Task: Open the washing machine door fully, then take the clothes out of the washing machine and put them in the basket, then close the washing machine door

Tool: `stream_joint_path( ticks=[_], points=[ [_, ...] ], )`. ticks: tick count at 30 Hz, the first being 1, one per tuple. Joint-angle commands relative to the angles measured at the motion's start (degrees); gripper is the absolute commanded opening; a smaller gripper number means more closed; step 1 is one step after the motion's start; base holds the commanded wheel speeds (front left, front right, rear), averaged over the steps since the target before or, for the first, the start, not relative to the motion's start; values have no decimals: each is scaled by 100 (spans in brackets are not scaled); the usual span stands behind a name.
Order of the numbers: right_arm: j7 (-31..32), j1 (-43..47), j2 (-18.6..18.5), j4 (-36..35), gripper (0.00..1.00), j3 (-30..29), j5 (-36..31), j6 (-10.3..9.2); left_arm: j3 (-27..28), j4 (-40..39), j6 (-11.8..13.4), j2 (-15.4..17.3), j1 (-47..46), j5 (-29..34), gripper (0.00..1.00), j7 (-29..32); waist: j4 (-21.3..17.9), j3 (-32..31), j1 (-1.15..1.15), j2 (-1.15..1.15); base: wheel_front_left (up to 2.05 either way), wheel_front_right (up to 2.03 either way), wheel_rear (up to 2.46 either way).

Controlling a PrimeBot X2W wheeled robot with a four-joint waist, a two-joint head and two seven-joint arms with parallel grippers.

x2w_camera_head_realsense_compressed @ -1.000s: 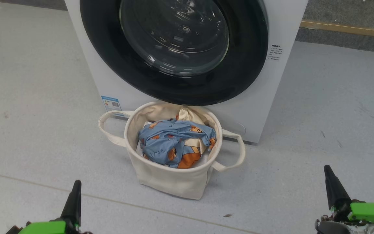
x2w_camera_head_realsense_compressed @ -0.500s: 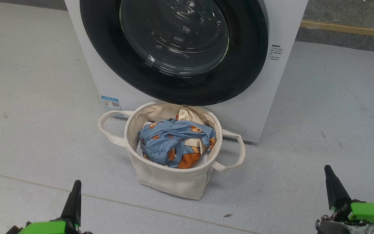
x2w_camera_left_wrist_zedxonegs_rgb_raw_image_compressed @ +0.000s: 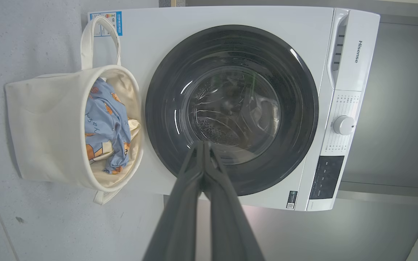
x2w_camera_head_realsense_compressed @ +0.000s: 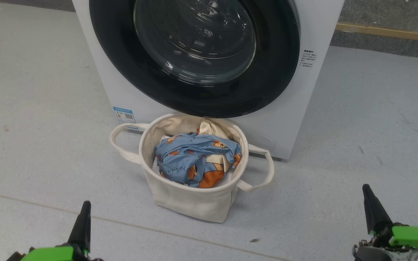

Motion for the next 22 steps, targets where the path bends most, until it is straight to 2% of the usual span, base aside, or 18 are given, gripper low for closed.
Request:
stream_joint_path(
  ticks=[1, 22],
  points=[
    [35, -286, -26, -175, 0, 96, -40, 1, 194, -210, -40, 43, -252, -18, 0, 45, 0, 0, 0, 0, 0, 0, 0],
    [43, -287, -19, -175, 0, 87, -47, 1, 193, -210, -40, 43, -252, -18, 0, 45, 0, 0, 0, 0, 0, 0, 0]
  ],
)
